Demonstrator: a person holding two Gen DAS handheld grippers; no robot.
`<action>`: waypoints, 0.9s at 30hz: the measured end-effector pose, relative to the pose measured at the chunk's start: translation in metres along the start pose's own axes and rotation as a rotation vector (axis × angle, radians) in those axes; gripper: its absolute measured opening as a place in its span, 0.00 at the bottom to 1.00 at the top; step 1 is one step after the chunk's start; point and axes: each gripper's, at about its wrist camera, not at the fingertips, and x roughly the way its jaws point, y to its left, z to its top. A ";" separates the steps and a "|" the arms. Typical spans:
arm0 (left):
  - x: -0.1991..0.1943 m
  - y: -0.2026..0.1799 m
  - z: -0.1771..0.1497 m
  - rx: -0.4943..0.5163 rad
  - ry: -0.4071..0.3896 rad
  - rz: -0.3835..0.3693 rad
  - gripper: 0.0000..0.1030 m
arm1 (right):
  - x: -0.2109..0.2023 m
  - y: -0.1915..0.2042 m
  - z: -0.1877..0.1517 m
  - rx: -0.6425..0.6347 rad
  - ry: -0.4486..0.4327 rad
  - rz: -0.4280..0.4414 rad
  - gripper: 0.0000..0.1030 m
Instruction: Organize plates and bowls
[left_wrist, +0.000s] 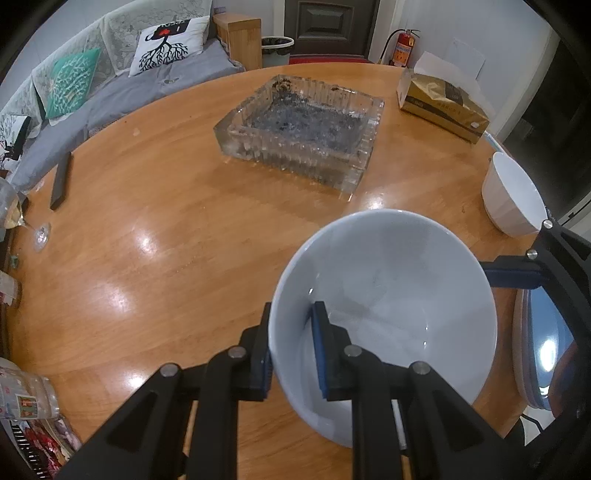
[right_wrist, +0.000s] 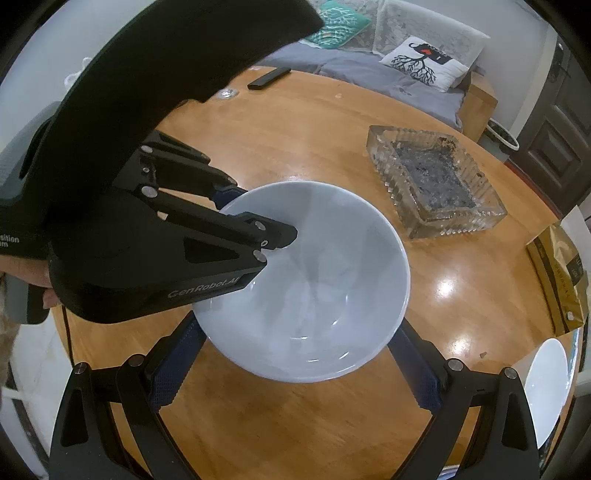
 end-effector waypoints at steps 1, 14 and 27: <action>0.000 0.000 0.000 -0.001 0.001 0.000 0.15 | -0.001 0.000 0.000 -0.001 -0.001 -0.001 0.93; -0.025 -0.002 0.005 -0.011 -0.032 0.077 0.15 | -0.020 -0.008 -0.011 0.026 -0.068 0.025 0.92; -0.086 -0.096 0.051 -0.016 -0.177 -0.032 0.37 | -0.129 -0.097 -0.100 0.164 -0.339 -0.008 0.99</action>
